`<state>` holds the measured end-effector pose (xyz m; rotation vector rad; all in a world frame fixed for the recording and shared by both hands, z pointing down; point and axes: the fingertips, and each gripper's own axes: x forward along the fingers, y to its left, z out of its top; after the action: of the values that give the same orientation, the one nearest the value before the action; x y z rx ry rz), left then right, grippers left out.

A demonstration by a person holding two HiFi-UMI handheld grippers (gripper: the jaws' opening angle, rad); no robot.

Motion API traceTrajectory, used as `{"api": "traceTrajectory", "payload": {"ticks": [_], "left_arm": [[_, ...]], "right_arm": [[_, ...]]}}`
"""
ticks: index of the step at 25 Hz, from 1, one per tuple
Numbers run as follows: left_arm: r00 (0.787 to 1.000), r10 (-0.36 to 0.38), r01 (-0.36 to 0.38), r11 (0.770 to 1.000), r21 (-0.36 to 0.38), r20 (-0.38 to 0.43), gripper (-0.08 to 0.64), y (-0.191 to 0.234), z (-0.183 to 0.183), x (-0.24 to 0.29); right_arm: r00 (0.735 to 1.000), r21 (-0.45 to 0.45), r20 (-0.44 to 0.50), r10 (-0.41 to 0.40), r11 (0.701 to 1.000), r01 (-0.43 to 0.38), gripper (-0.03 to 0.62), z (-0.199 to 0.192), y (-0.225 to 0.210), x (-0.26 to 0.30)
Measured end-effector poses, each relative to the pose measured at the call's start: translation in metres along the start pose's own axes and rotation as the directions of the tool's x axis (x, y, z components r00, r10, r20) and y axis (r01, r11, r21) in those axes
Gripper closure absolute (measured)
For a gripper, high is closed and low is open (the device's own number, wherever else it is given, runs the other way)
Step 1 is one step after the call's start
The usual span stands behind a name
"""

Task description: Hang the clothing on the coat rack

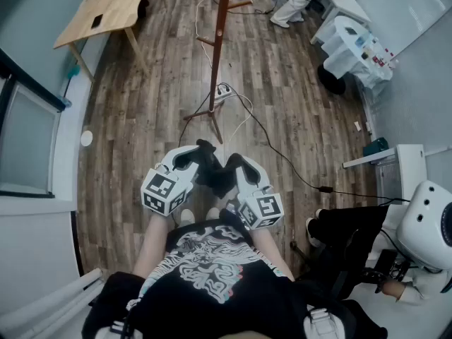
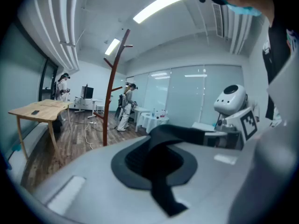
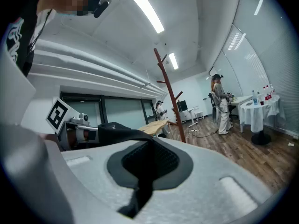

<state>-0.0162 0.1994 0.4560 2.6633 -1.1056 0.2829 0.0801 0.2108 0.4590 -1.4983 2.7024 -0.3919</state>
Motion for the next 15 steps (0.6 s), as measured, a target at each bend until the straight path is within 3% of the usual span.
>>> {"api": "traceTrajectory", "payload": {"ticks": [8,15], "left_arm": [[0.999,0.043,-0.043,0.999,0.001,0.023,0.561,-0.004,0.002,-0.010],[0.996,0.083,-0.085,0.996,0.029,0.041,0.561,-0.003,0.006,-0.009]], "right_arm": [[1.000,-0.035,0.029,0.010,0.999,-0.009,0.591,0.010,0.004,-0.005],[0.996,0.023,0.074,0.039,0.999,-0.041,0.591,0.020,0.005,-0.010]]}}
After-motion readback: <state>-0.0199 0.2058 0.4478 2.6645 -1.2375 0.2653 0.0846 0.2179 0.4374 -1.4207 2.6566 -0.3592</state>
